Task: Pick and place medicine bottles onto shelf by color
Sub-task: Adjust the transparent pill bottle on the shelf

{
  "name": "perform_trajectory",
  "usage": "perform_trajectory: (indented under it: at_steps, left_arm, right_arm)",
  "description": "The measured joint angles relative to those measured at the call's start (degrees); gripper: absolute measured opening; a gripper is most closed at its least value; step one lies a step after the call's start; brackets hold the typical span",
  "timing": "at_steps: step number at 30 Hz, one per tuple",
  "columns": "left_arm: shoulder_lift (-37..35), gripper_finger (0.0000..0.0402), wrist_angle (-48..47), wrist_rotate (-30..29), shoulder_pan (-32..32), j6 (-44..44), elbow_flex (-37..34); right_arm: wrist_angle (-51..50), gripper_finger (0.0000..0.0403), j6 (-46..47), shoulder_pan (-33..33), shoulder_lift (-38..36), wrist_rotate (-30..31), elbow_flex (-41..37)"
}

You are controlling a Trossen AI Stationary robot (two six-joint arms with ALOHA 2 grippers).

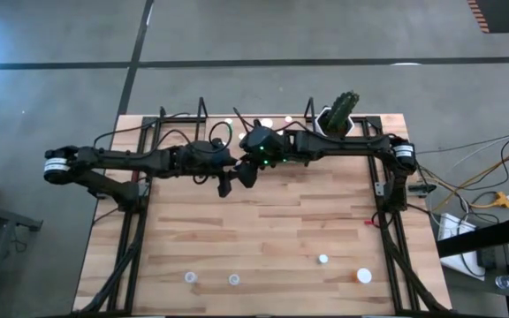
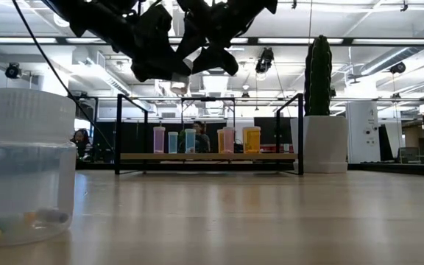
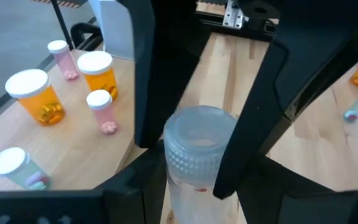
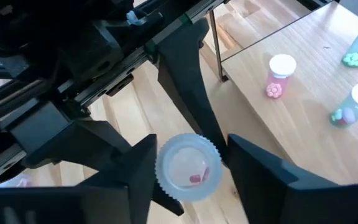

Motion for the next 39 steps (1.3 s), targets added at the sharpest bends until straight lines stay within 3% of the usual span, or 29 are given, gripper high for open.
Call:
perform_trajectory:
  at_steps: [5, 10, 17, 21, 24, 28, 34, 39]
  left_arm:
    - [0.01, 0.0140, -0.04, -0.87, 0.00, -0.18, -0.13]
    - [0.28, 0.0155, -0.09, -0.71, 0.01, 2.77, 0.02]
    - [0.22, 0.0263, -1.93, -0.36, 1.23, 7.73, 0.15]
    - [-0.23, 0.0326, -10.22, -1.56, 2.87, 8.77, 1.15]
    - [-2.03, 0.0352, -20.09, -5.41, 3.23, 5.29, 2.42]
    - [-6.32, 0.0358, -29.97, -10.49, 3.13, -0.04, 2.80]
    - [-13.16, 0.0359, -31.58, -14.09, 3.13, -5.46, 1.43]
    - [-16.45, 0.0359, -31.58, -17.88, 3.13, -6.29, 0.07]
  right_arm:
    - [-1.30, 0.0125, -0.04, 0.00, 0.08, -0.36, 0.07]
    - [-1.98, 0.0124, 0.39, 0.00, 0.08, -1.09, 0.07]
    - [-5.86, 0.0124, 0.51, -0.75, 0.49, -2.02, -0.21]
    - [-4.42, 0.0124, -0.11, -2.83, 0.71, -2.25, -0.30]
    - [-2.67, 0.0124, -0.25, -5.69, 0.71, -1.94, -0.26]
    - [-2.85, 0.0124, -3.78, -8.91, 0.77, -1.81, -0.26]
    - [-0.86, 0.0124, -8.95, -11.00, 5.00, -3.38, -0.09]
    - [-3.22, 0.0124, -13.89, -11.97, 9.50, -0.53, 4.34]
